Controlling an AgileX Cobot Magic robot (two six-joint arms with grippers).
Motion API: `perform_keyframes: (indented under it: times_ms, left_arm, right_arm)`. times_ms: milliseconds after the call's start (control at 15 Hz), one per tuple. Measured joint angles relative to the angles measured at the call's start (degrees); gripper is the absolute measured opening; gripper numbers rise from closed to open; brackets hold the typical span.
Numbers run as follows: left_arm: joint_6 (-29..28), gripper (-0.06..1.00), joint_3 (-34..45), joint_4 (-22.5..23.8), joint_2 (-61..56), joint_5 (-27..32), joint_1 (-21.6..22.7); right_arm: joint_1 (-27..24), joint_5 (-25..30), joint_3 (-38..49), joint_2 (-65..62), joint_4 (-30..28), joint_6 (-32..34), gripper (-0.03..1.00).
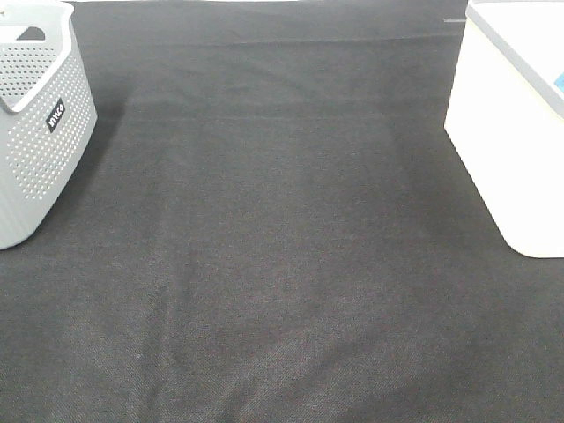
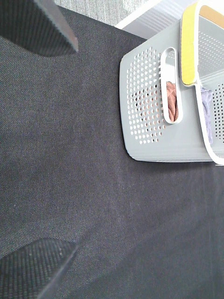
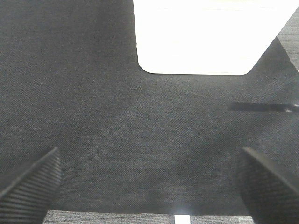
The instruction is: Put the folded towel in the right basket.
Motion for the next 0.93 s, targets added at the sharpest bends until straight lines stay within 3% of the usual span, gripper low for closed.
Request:
perform_keyframes:
  times_ms: [933]
  left_arm:
    - [0.0, 0.99, 0.0, 0.0, 0.0, 0.0, 0.0]
  right_arm:
    - [0.0, 0.0, 0.0, 0.0, 0.0, 0.0, 0.98]
